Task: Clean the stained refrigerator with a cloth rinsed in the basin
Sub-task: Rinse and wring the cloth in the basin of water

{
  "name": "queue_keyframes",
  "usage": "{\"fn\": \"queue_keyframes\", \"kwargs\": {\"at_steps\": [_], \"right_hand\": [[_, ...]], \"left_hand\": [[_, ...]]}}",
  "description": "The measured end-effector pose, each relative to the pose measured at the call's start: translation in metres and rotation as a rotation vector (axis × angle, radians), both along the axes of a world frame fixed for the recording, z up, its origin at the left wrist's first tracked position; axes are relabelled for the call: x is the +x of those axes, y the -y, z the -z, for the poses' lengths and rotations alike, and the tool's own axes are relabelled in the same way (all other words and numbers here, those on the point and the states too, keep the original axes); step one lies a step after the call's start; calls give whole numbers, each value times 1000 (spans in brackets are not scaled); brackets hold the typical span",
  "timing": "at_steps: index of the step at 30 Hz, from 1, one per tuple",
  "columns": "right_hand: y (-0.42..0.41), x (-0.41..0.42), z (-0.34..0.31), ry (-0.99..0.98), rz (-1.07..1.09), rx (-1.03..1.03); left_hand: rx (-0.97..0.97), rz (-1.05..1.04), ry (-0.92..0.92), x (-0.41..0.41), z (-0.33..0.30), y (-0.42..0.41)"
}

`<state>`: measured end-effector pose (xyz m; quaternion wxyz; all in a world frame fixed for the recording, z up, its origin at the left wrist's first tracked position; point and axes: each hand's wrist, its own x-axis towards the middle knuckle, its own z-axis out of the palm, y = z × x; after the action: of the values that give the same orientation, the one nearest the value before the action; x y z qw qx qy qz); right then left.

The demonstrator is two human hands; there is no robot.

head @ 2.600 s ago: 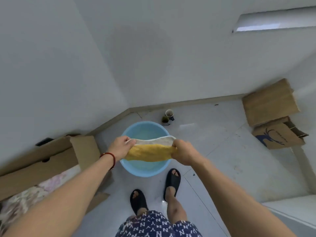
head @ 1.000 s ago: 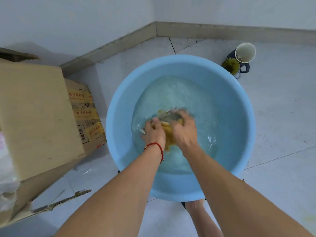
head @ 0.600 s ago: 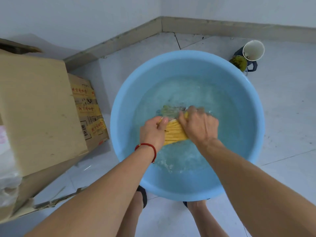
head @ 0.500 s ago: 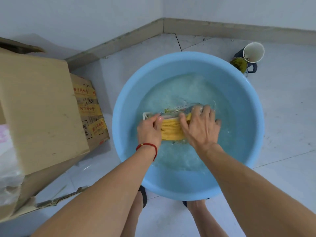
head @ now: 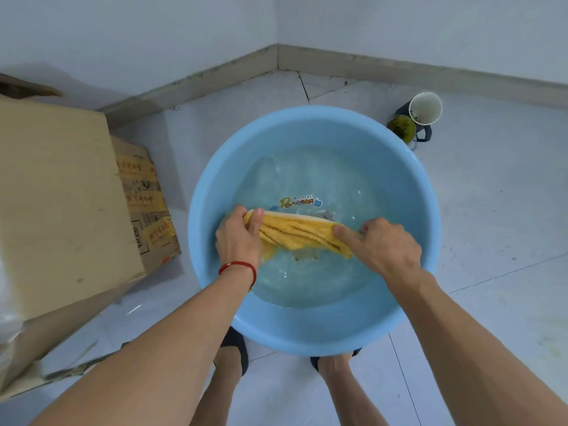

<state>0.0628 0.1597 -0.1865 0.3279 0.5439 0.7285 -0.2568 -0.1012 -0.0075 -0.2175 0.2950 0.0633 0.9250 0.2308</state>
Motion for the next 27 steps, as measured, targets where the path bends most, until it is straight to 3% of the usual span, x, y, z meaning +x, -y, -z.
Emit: {"fn": "queue_keyframes", "kwargs": {"at_steps": [5,9,12,15,17,19,22,24,26,27], "right_hand": [[20,-7,-2,11,-63,143],[33,4,22,-352,53,-110],[29,11,37,-452,179,-120],[37,-1,38,-366,250,174],[50,-23,33,-218,363,318],[63,-41,35,-265,547,202],[66,-57,34,-605,782,-130],[69,-65,27,-689,945,-353],[74,-72,25,-726,1007,-442],[77,-74,25,-733,957,-392]], "left_hand": [[0,47,114,-5,6,-7],[76,151,304,-9,5,-1],[105,260,184,-12,3,5],[8,282,34,-5,1,6],[-159,122,21,5,0,1],[-230,-103,119,16,-1,-10],[37,-415,393,27,-2,-32],[100,-509,515,32,-1,-42],[120,-584,630,32,5,-46],[144,-637,696,31,5,-51]]}}
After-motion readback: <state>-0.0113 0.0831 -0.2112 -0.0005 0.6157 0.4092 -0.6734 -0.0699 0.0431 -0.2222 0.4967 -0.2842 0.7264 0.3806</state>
